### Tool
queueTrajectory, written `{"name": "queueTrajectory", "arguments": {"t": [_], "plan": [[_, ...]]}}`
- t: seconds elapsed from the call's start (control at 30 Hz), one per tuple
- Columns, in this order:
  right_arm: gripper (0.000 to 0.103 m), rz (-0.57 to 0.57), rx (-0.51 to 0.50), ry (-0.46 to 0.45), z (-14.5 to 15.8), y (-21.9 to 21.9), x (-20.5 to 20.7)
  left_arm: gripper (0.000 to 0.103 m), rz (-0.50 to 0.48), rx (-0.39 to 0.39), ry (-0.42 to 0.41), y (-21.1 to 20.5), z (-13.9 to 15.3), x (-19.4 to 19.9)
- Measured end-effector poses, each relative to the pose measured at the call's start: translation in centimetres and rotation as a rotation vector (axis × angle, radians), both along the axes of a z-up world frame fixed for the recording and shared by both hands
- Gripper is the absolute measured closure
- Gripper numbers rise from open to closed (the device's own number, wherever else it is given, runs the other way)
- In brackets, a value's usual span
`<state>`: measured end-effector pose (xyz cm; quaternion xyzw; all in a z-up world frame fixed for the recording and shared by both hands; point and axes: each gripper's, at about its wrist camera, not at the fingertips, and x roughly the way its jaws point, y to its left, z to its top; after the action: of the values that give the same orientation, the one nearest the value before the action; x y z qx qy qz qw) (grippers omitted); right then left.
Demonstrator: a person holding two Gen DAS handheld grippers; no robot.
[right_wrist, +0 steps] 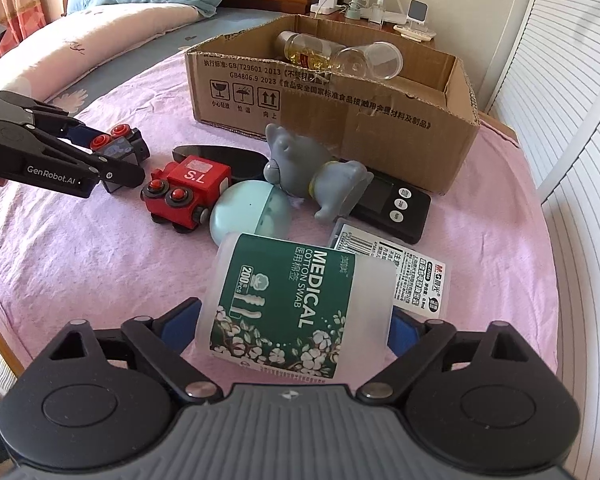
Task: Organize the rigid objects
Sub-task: 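Grasp toy train with left gripper while right gripper grasps MEDICAL tub, then carry train into box and open left gripper while right releases tub inside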
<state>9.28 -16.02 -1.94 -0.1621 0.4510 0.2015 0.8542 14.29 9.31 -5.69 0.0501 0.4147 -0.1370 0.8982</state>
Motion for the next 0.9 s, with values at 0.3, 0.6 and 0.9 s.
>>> {"name": "queueTrajectory", "arguments": {"t": [0.3, 0.6, 0.9], "plan": [[0.013, -0.005, -0.031, 0.007, 0.0, 0.3, 0.0, 0.054, 0.002, 0.000, 0.006, 0.1, 0.1, 0.1], [0.016, -0.013, -0.083, 0.010, 1.0, 0.1, -0.1, 0.054, -0.019, 0.007, 0.027, 0.3, 1.1, 0.0], [0.016, 0.020, -0.106, -0.026, 3.3, -0.7, 0.1, 0.054, -0.076, 0.000, 0.031, 0.1, 4.6, 0.2]]}}
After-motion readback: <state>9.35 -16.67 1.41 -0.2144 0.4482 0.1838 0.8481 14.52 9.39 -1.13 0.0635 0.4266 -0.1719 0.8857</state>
